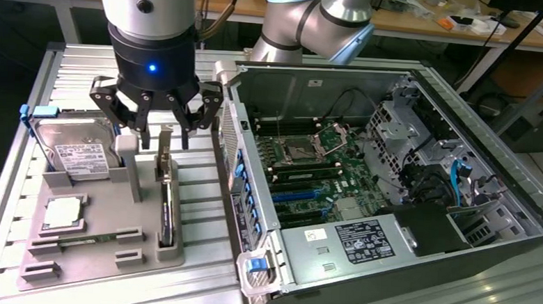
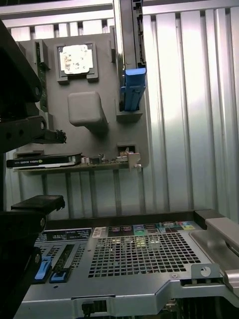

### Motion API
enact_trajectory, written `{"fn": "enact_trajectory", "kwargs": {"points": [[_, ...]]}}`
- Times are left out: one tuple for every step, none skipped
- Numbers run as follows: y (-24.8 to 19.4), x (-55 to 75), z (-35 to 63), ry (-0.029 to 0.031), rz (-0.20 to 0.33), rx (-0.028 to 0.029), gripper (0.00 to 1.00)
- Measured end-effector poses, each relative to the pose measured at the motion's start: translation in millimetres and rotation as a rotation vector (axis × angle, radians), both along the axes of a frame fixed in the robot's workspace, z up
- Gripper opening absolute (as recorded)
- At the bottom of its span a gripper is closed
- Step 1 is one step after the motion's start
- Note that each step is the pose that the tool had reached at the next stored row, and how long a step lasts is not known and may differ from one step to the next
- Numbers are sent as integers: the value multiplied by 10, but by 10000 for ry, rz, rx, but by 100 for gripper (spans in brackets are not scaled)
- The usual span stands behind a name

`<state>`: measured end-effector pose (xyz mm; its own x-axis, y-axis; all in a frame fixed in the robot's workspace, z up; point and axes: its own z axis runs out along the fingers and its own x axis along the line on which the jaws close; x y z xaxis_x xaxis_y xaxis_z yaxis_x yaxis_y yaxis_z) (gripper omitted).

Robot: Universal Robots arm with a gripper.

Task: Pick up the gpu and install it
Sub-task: 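Pick up the gpu and move the gpu toward the slot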

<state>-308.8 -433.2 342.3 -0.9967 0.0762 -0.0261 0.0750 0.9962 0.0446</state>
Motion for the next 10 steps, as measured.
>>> {"fn": "enact_trajectory", "kwargs": {"points": [[0, 0, -4, 0, 0, 0, 54], [0, -1, -7, 0, 0, 0, 54], [-2, -1, -12, 0, -1, -1, 54], [-3, -1, -15, 0, -1, 0, 54], [-3, 0, -17, 0, 0, 0, 54], [-4, 0, -20, 0, 0, 0, 54], [-4, -1, -24, -1, 0, 0, 54], [-4, -1, -26, 0, 0, 0, 54], [-5, 0, -29, -1, 0, 0, 54], [-5, -1, -32, 0, 0, 0, 54]]}}
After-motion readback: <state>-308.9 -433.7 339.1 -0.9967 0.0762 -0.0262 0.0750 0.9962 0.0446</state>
